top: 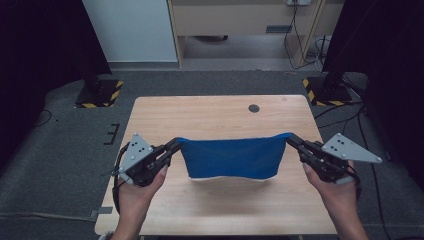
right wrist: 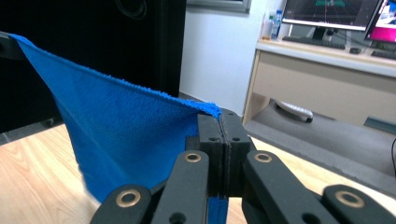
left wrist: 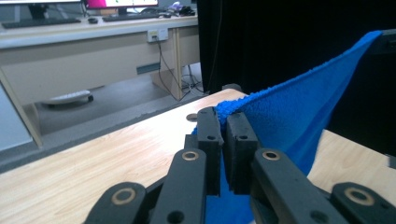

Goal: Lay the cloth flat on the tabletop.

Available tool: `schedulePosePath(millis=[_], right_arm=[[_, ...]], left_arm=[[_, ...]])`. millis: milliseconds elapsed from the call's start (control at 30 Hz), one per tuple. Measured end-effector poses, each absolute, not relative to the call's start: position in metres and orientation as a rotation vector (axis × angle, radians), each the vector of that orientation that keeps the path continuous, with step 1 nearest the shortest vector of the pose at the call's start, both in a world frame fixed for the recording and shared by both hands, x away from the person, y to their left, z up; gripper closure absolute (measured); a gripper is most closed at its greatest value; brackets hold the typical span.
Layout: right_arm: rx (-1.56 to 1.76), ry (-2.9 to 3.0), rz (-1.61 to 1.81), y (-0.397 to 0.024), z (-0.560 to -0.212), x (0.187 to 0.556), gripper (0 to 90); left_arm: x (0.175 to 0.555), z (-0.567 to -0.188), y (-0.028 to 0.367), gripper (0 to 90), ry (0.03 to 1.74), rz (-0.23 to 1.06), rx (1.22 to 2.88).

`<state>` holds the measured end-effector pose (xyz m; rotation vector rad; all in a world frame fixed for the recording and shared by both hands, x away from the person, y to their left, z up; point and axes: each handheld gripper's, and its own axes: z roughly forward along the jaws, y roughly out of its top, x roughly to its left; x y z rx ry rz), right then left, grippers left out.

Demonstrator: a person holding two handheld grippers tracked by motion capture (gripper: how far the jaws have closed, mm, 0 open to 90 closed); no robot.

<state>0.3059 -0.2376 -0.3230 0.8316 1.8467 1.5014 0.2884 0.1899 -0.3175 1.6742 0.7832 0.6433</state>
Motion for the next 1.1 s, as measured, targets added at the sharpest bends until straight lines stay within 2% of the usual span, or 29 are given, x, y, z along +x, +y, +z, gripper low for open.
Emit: schedulePosePath(millis=[100, 200, 567, 833, 1100], right_arm=[[0.820, 1.845, 1.508, -0.241, -0.316, 0.297, 89.3], [0.838, 1.851, 1.500, -0.241, -0.316, 0.299, 89.3], [0.960, 1.958, 1.371, -0.228, -0.361, 0.365, 89.3], [1.043, 1.999, 1.313, -0.231, -0.396, 0.401, 89.3], [1.063, 2.011, 1.293, -0.231, -0.405, 0.414, 89.3]], left_arm=[[0.285, -0.312, 0.188, 85.9, 0.770, 0.634, 1.694], [0.300, -0.316, 0.187, 85.9, 0.796, 0.617, 1.729], [0.381, -0.369, 0.183, 86.7, 0.928, 0.548, 1.811], [0.410, -0.390, 0.179, 87.1, 0.987, 0.516, 1.818], [0.429, -0.403, 0.175, 87.2, 1.007, 0.530, 1.824]])
